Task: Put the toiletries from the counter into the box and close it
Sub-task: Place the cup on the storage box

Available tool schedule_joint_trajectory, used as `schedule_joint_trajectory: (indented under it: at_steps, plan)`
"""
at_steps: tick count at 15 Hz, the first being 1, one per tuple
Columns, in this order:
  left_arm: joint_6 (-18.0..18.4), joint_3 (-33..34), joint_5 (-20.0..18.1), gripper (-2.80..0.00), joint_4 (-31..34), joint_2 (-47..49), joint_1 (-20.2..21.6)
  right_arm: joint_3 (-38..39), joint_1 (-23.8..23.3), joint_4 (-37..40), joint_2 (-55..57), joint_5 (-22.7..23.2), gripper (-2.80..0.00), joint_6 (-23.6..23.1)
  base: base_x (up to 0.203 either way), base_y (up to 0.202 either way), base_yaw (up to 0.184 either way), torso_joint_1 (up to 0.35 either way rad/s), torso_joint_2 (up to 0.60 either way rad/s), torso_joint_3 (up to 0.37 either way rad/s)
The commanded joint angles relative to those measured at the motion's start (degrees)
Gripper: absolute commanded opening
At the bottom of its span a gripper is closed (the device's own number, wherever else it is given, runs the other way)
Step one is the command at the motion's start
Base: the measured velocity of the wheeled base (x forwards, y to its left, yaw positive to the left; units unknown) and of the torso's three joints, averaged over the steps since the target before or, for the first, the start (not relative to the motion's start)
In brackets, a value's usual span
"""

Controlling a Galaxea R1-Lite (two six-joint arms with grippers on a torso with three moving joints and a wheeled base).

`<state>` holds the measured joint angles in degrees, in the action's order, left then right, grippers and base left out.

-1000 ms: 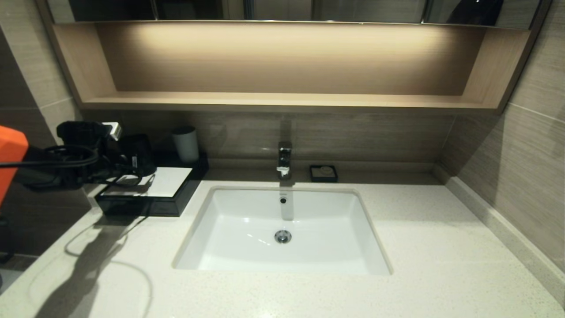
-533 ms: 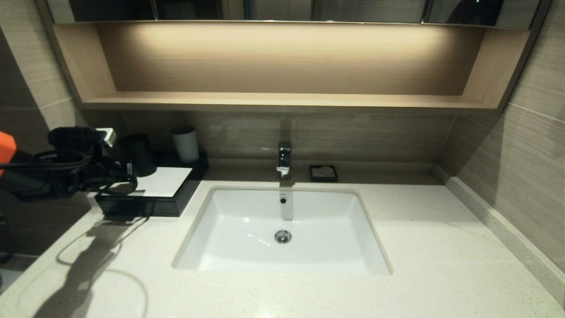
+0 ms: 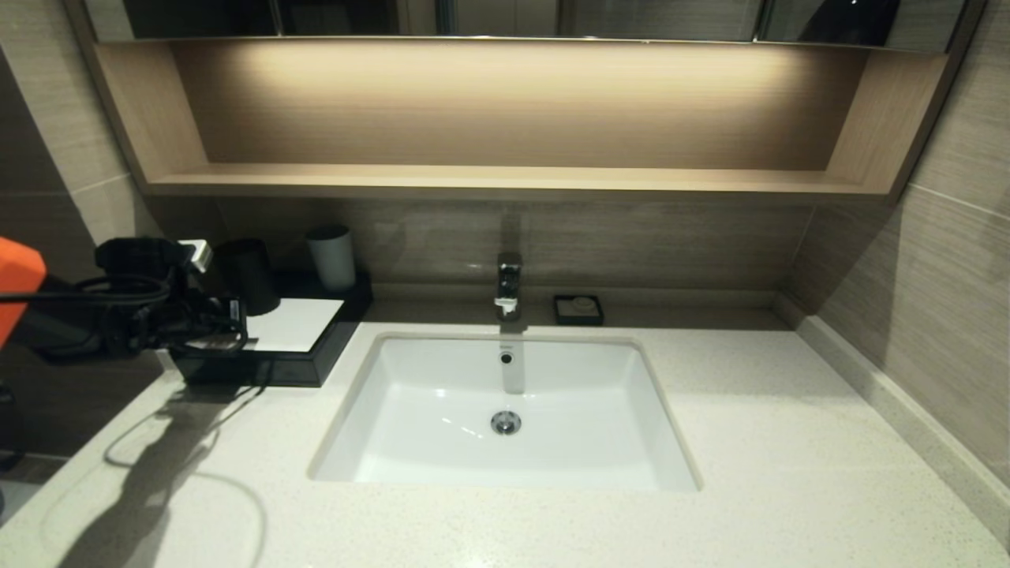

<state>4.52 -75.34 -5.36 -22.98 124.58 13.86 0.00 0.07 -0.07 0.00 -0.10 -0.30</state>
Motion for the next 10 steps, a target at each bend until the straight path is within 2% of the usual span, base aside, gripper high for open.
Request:
schedule_joint_trajectory:
  at_steps: [1, 10]
  plan:
    - [-0.10, -0.87, -0.09, -2.80, -0.14, 1.31, 0.03, 0.09, 0.01, -0.01, -0.09, 0.01, -2.80, -0.05, 0.000, 0.000, 0.000, 0.000, 0.00, 0.000]
    - [-0.13, -6.29, 0.00, -2.80, -0.05, 5.13, 0.03, 0.09, 0.01, -0.01, -0.09, 0.01, -2.80, -0.05, 0.000, 0.000, 0.000, 0.000, 0.00, 0.000]
